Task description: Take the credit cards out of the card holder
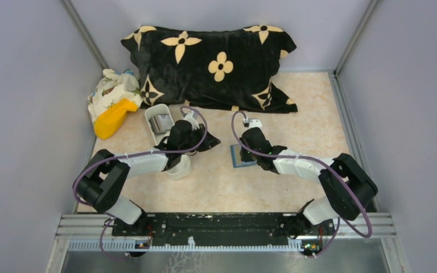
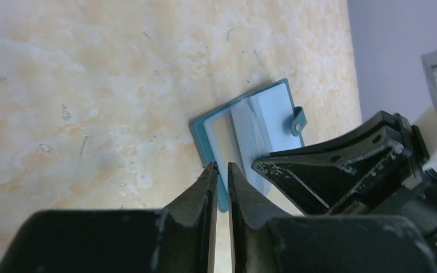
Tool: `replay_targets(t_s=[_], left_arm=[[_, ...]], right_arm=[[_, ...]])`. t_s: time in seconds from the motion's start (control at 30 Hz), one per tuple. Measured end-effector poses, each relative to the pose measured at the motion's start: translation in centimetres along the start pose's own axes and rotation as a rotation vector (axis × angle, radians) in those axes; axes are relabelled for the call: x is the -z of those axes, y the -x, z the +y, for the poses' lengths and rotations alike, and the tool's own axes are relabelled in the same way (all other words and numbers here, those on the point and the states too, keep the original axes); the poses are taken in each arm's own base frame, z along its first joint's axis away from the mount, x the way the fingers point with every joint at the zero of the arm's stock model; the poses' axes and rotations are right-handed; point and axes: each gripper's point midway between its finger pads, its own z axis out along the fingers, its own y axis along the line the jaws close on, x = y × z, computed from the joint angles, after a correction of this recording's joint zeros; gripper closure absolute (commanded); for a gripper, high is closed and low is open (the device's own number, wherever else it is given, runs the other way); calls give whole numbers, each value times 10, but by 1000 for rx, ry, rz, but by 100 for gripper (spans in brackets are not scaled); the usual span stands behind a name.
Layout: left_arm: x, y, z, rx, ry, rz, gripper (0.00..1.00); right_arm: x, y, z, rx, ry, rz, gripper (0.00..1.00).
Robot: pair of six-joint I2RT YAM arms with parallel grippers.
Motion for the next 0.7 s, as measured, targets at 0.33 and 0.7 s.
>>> replay_targets(t_s=[0.33, 0.7], left_arm=[[-8, -14, -33, 33, -212, 74, 82], [-18, -34, -37, 134, -289, 157, 83]], right_arm=[[6, 3, -14, -254, 179, -6, 100], [16, 7, -4, -360, 334, -20, 100]])
